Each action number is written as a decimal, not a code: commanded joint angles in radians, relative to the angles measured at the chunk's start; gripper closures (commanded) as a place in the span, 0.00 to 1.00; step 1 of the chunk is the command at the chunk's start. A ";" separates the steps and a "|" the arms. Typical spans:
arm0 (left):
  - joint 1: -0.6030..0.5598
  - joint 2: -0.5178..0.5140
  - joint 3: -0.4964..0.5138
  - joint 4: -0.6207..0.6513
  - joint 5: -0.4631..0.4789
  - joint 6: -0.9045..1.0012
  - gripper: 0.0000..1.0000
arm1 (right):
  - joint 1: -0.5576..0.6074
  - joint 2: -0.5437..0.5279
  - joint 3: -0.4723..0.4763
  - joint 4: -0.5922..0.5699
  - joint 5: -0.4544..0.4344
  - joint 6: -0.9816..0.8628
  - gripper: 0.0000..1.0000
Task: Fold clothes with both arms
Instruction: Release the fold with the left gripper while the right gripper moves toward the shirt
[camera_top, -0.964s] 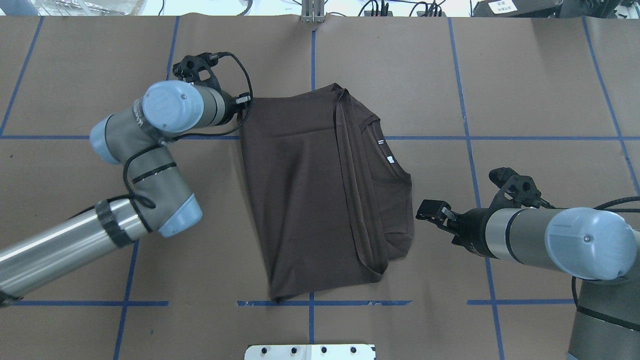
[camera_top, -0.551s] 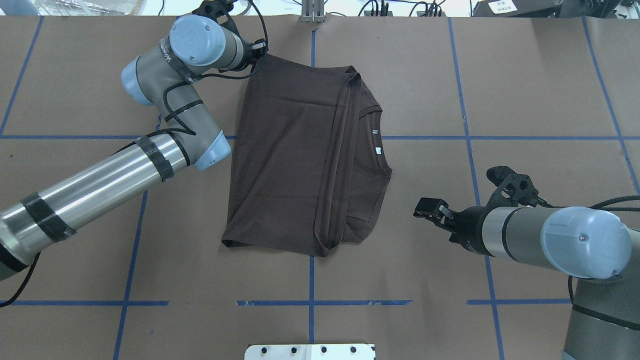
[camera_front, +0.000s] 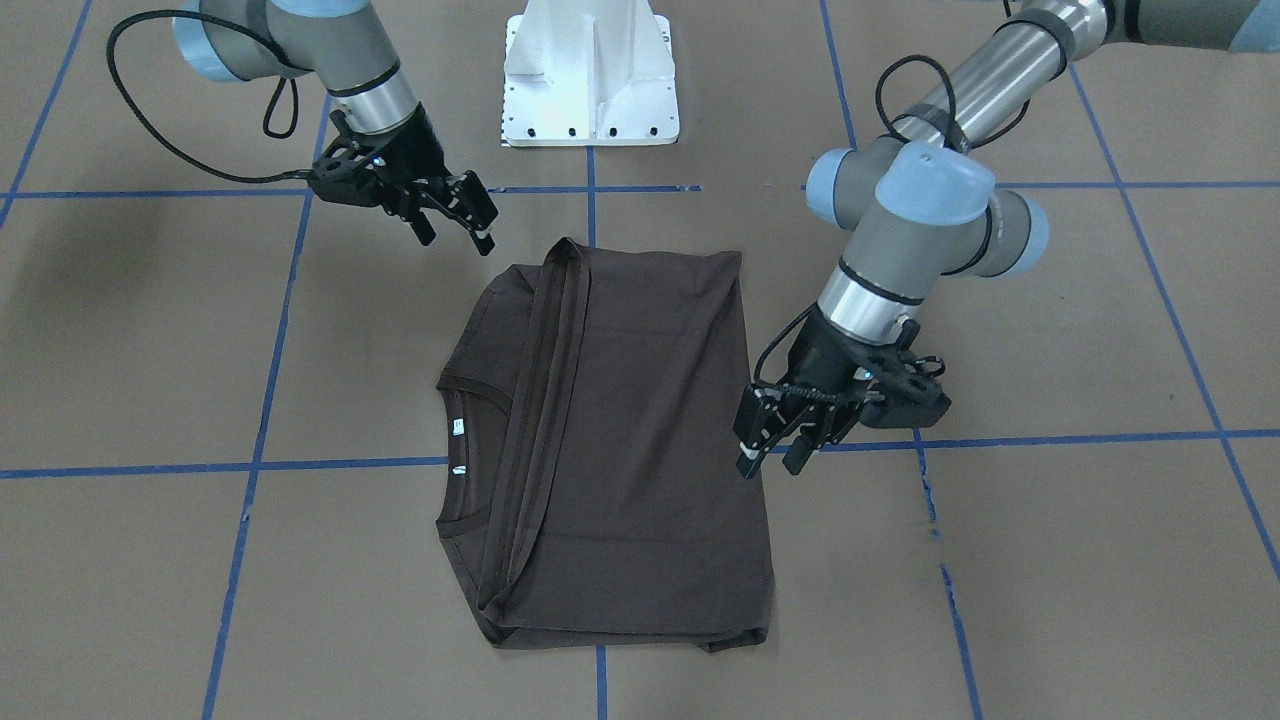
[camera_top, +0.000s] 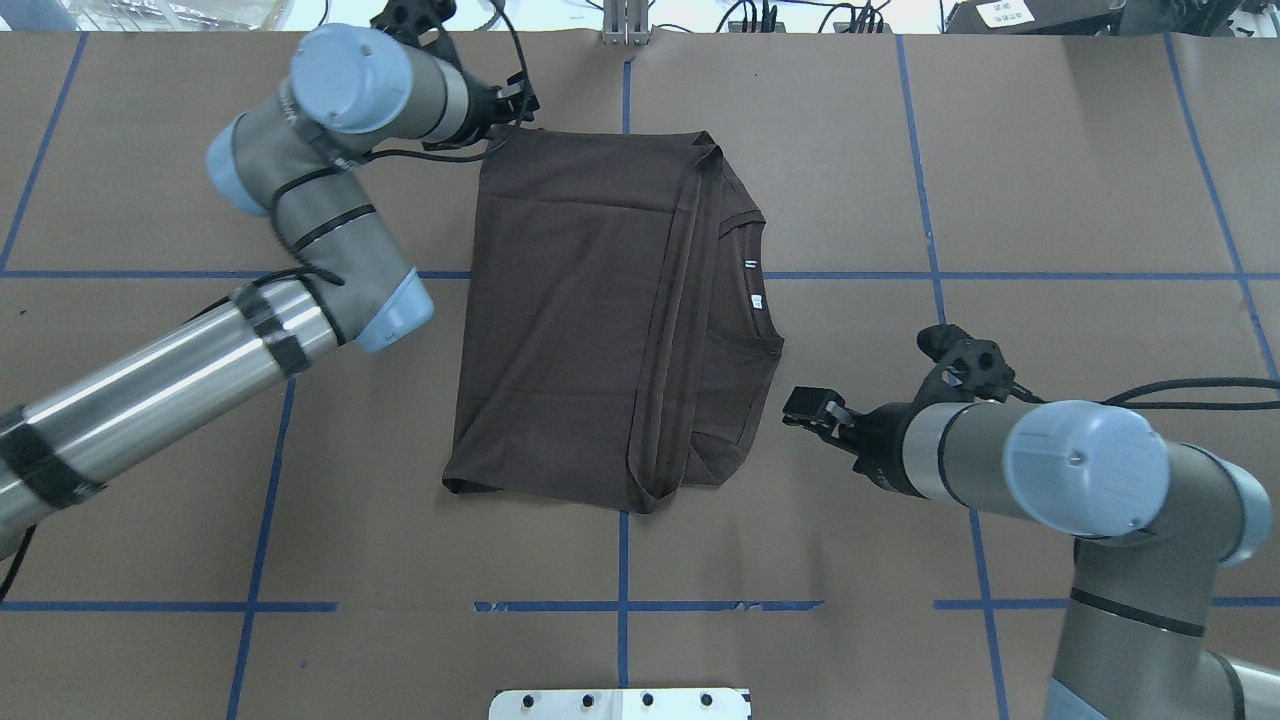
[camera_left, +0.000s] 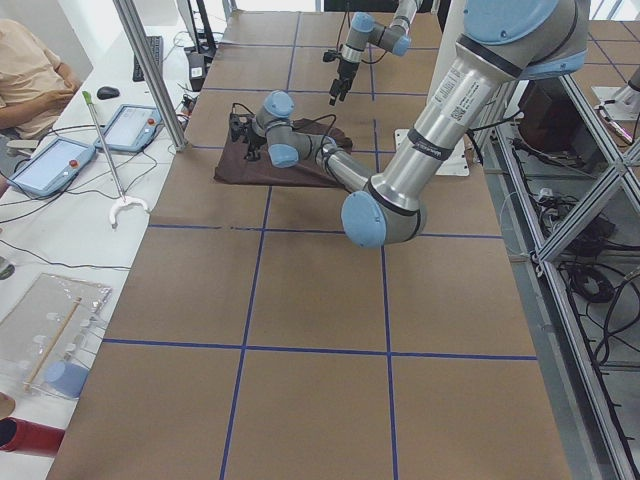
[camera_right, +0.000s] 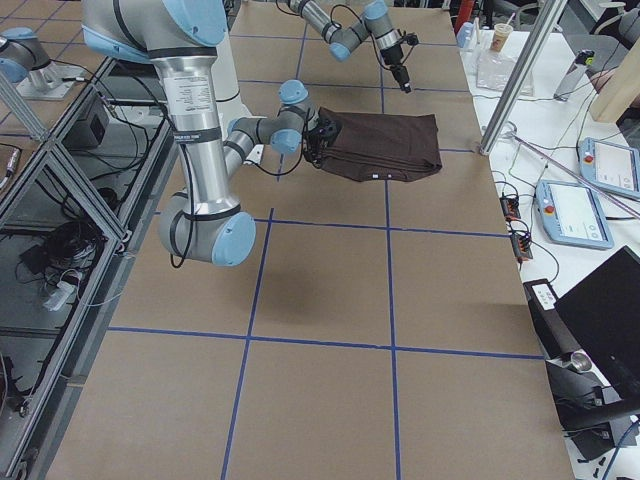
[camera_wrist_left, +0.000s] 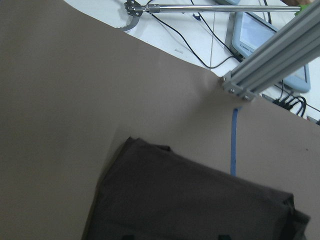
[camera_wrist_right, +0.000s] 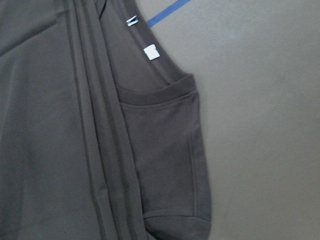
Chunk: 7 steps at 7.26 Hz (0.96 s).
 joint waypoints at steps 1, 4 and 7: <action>0.002 0.093 -0.105 0.003 -0.023 -0.006 0.36 | -0.027 0.182 -0.051 -0.242 0.015 -0.254 0.00; 0.005 0.095 -0.099 0.000 -0.023 -0.011 0.36 | -0.058 0.262 -0.119 -0.301 0.017 -0.711 0.43; 0.008 0.095 -0.093 -0.002 -0.023 -0.013 0.36 | -0.078 0.311 -0.180 -0.301 0.015 -0.846 0.49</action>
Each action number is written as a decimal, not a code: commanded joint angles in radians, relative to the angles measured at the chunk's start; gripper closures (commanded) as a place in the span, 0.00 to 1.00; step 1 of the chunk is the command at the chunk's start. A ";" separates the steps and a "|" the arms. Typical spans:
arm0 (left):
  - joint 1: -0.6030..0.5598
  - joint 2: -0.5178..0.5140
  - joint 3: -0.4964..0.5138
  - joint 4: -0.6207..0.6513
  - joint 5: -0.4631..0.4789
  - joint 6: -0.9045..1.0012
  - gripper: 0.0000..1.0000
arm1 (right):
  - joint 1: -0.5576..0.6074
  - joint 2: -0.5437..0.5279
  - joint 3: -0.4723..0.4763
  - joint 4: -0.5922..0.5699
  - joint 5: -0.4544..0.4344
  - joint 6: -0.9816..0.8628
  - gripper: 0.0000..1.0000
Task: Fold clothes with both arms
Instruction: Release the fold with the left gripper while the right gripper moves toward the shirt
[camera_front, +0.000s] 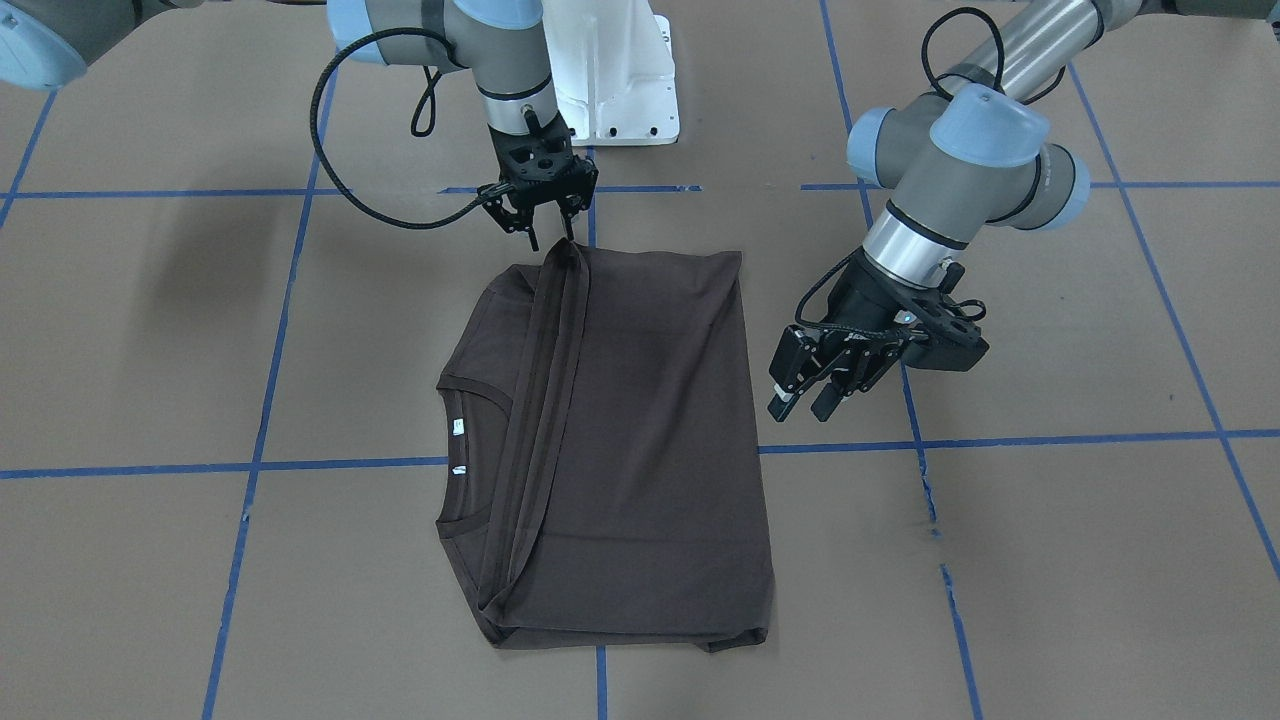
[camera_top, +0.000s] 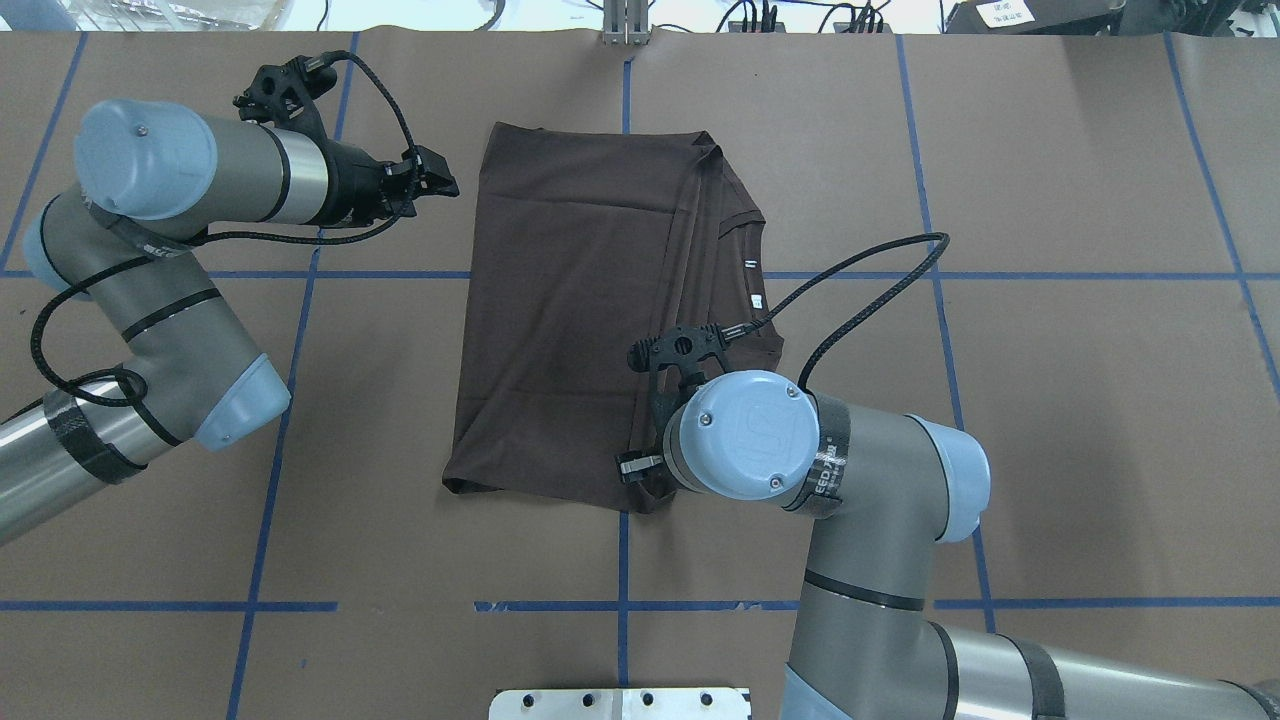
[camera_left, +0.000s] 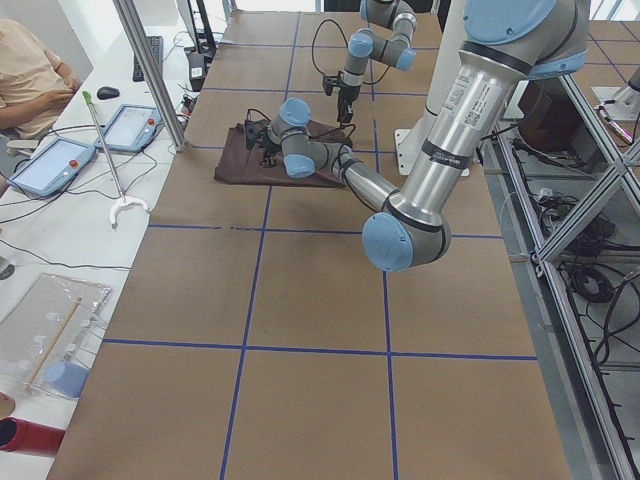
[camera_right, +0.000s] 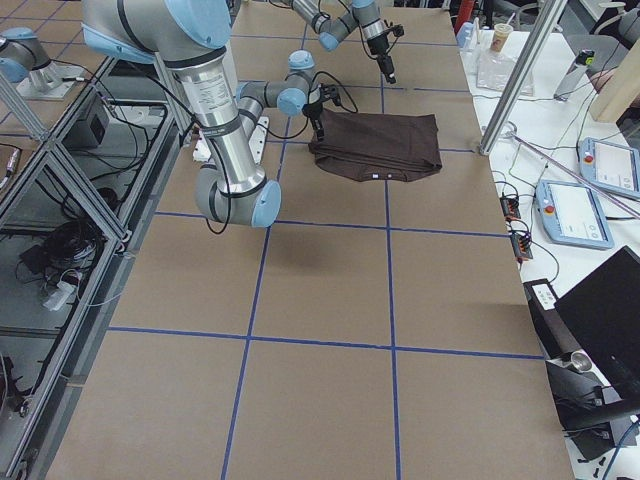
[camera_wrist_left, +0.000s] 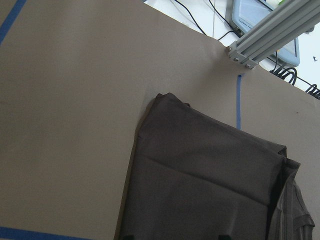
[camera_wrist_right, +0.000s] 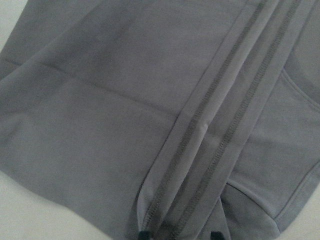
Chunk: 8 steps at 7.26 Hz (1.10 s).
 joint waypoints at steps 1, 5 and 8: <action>0.002 0.000 0.004 0.000 0.000 -0.001 0.35 | -0.010 0.048 -0.074 0.000 0.003 -0.054 0.49; 0.005 0.000 0.004 0.000 0.002 -0.001 0.35 | -0.034 0.088 -0.145 0.000 -0.005 -0.053 0.54; 0.005 0.000 0.002 0.000 0.000 -0.002 0.35 | -0.043 0.073 -0.142 -0.002 -0.005 -0.050 0.82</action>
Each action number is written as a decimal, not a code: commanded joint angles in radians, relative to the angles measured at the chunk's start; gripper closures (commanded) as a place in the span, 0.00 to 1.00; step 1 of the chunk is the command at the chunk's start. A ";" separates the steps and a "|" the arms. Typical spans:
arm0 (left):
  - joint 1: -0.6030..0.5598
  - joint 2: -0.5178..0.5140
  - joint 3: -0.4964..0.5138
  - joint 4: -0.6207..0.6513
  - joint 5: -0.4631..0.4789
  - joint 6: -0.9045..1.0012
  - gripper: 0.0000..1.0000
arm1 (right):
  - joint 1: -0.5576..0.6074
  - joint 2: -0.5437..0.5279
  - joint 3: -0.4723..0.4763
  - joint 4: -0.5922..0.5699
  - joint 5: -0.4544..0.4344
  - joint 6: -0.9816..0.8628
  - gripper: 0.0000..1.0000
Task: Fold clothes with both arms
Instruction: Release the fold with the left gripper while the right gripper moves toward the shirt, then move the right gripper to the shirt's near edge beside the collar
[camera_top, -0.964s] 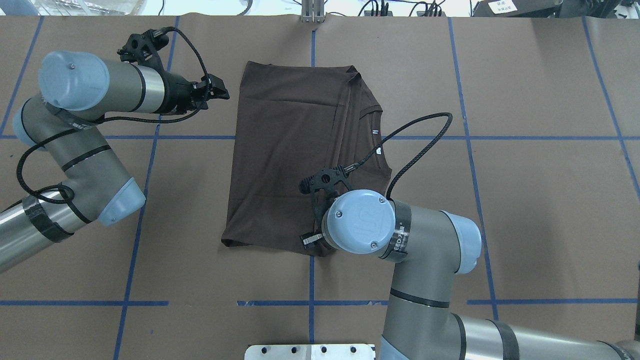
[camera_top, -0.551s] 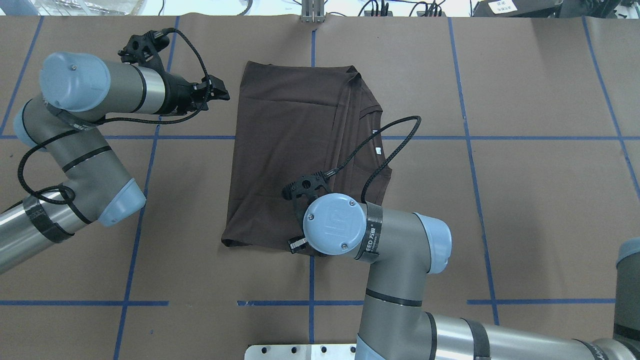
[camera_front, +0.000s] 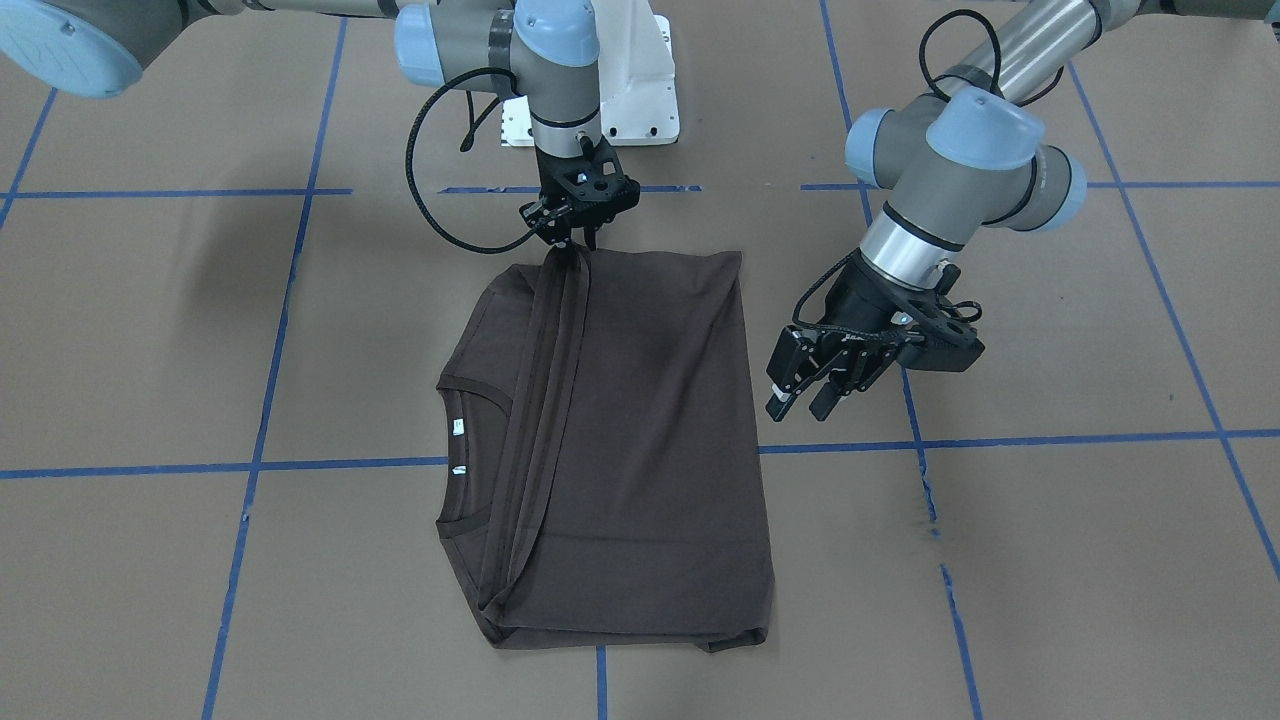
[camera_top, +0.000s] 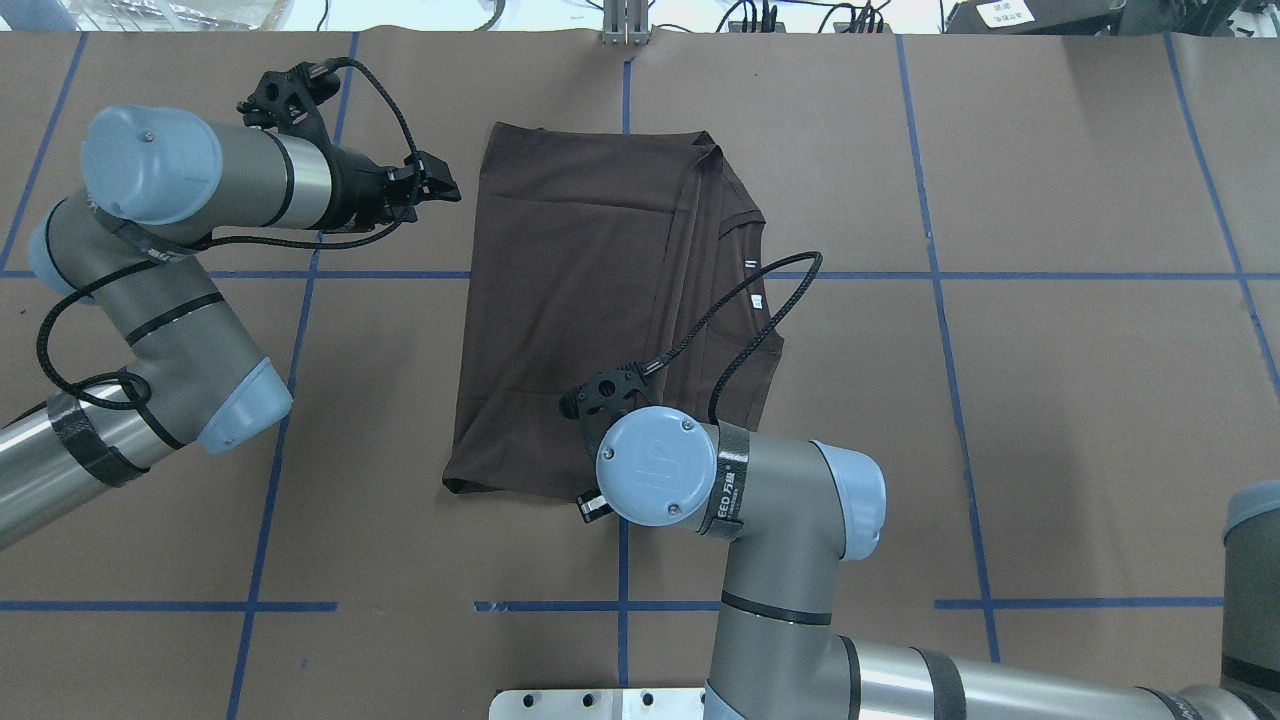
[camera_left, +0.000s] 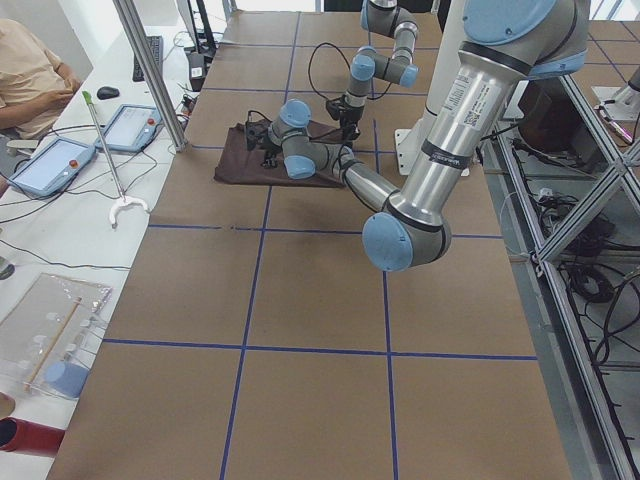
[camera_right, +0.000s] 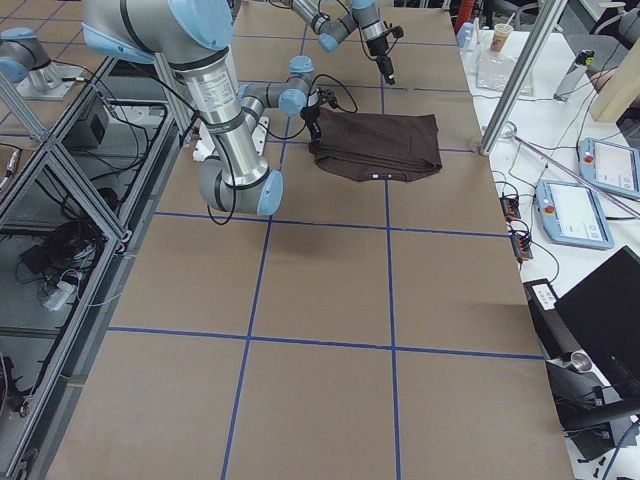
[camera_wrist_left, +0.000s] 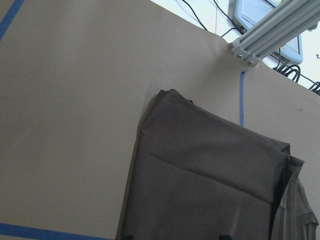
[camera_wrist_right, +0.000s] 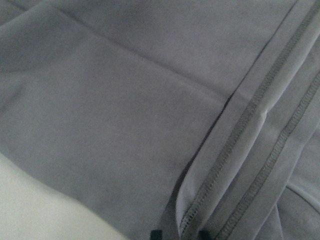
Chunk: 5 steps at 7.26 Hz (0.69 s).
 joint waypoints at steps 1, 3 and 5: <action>0.000 0.000 -0.001 0.000 -0.001 -0.001 0.35 | -0.004 -0.018 0.004 0.000 -0.001 0.003 1.00; 0.000 0.000 -0.007 0.003 -0.001 -0.014 0.35 | -0.003 -0.027 0.010 0.000 0.000 0.001 1.00; 0.002 -0.001 -0.010 0.005 -0.001 -0.025 0.35 | 0.029 -0.041 0.065 -0.038 0.018 -0.003 1.00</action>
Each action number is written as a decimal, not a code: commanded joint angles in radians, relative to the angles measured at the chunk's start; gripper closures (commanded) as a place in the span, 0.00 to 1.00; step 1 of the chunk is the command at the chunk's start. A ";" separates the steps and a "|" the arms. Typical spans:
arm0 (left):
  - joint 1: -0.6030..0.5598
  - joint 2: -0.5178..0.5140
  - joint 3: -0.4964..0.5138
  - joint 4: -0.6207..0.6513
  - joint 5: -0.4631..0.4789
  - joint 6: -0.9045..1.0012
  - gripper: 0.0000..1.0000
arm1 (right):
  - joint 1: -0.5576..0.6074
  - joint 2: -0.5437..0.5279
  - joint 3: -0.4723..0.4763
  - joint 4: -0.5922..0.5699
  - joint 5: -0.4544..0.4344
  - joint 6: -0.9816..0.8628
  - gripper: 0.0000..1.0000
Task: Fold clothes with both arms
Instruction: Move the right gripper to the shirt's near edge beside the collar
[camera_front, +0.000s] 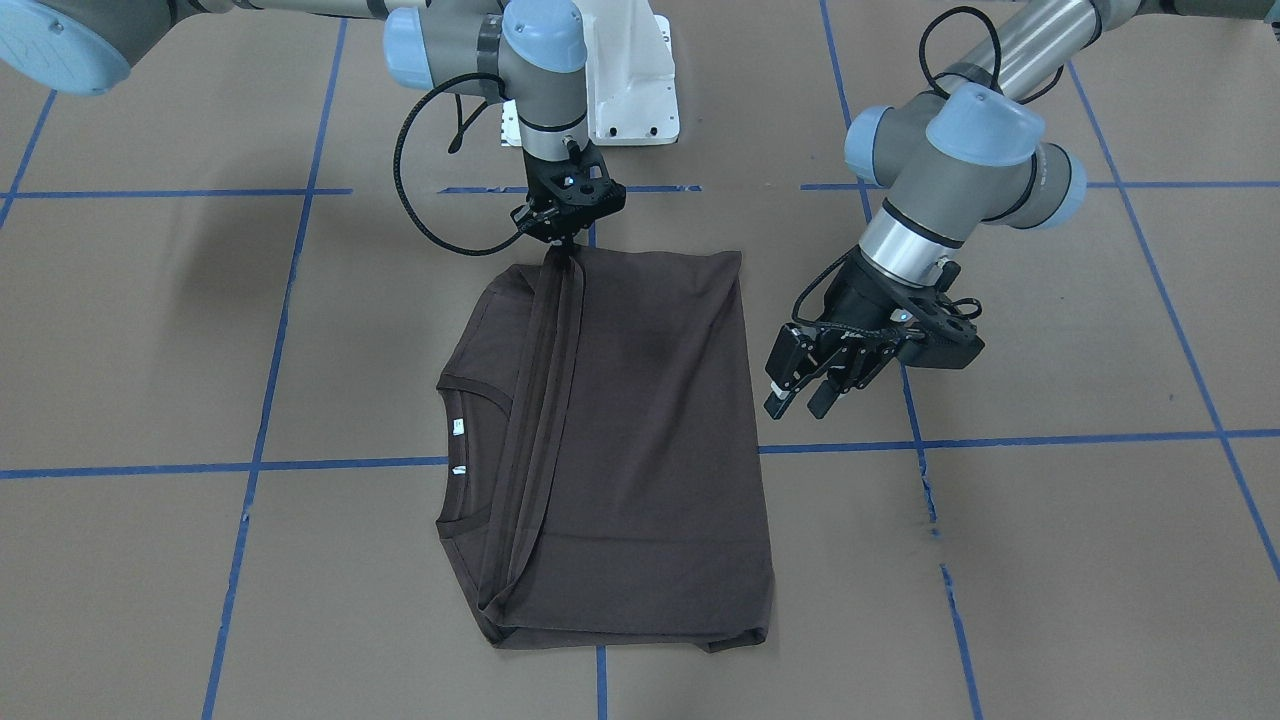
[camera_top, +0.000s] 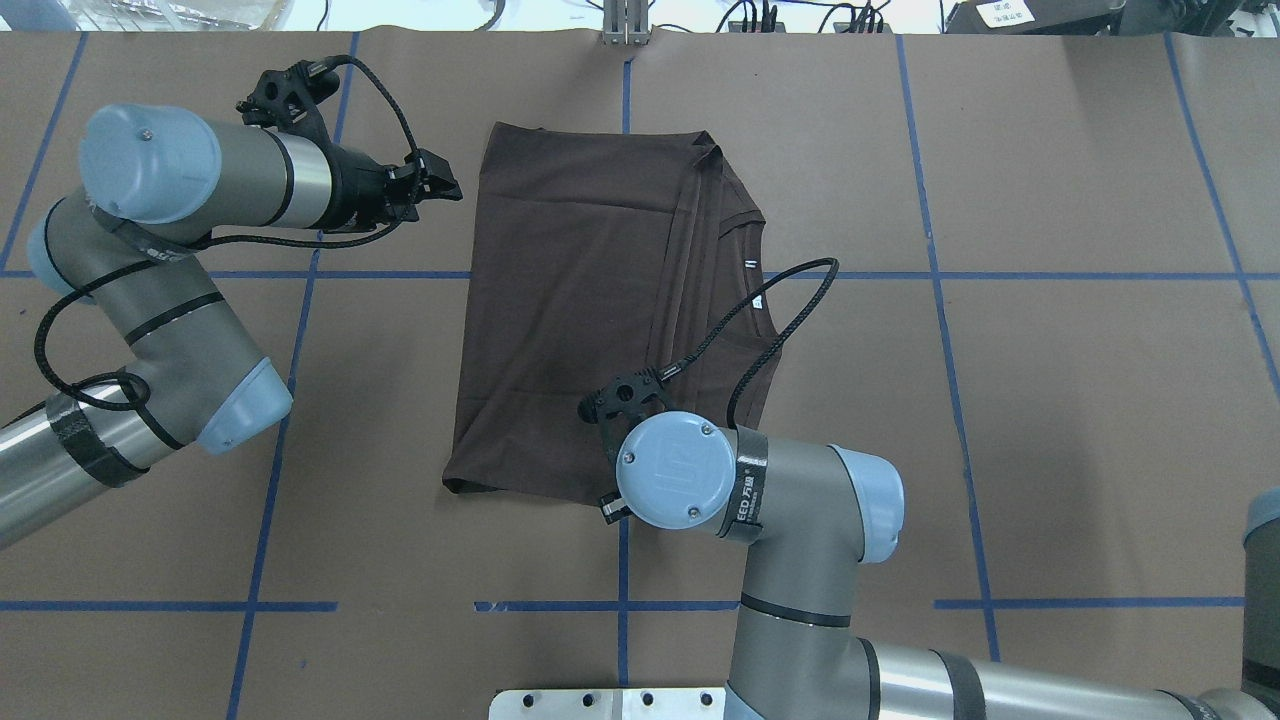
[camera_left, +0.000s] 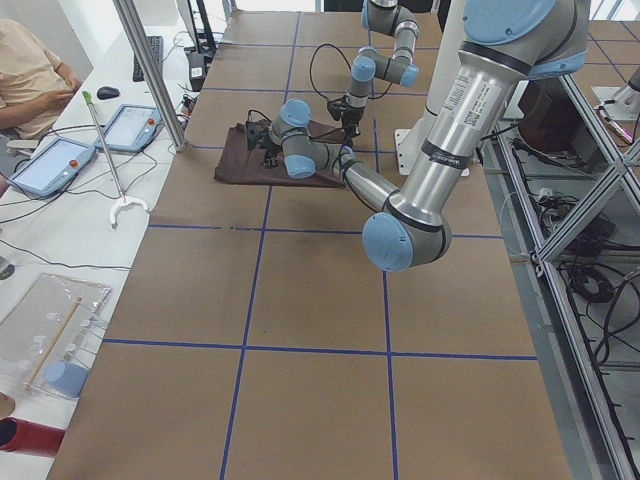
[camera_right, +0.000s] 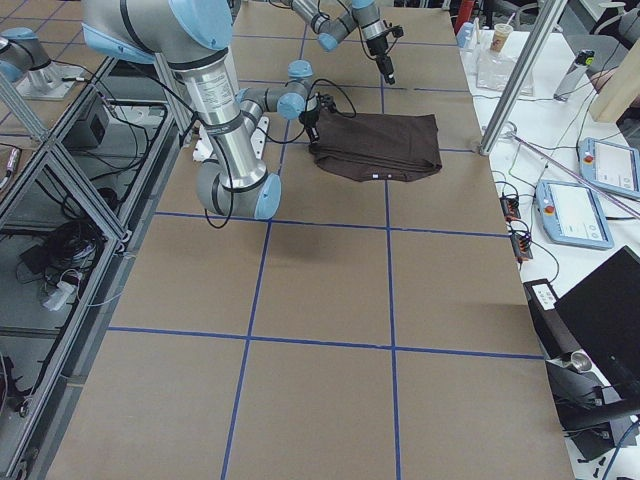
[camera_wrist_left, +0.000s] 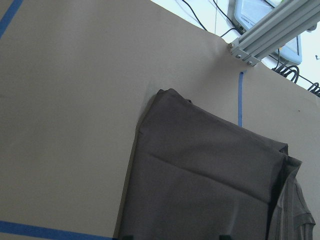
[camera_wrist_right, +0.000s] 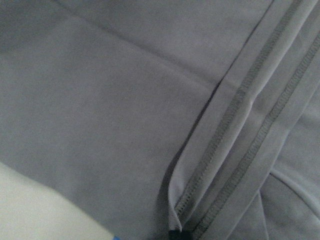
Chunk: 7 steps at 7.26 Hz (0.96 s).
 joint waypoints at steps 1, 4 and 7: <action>0.003 -0.002 -0.002 0.001 0.000 -0.013 0.35 | 0.029 -0.005 0.111 -0.138 0.020 -0.022 1.00; 0.015 -0.004 0.011 -0.001 0.002 -0.016 0.35 | 0.032 -0.090 0.193 -0.185 0.001 -0.042 1.00; 0.022 -0.007 0.011 -0.002 0.003 -0.027 0.34 | -0.060 -0.137 0.187 -0.178 -0.142 0.016 0.80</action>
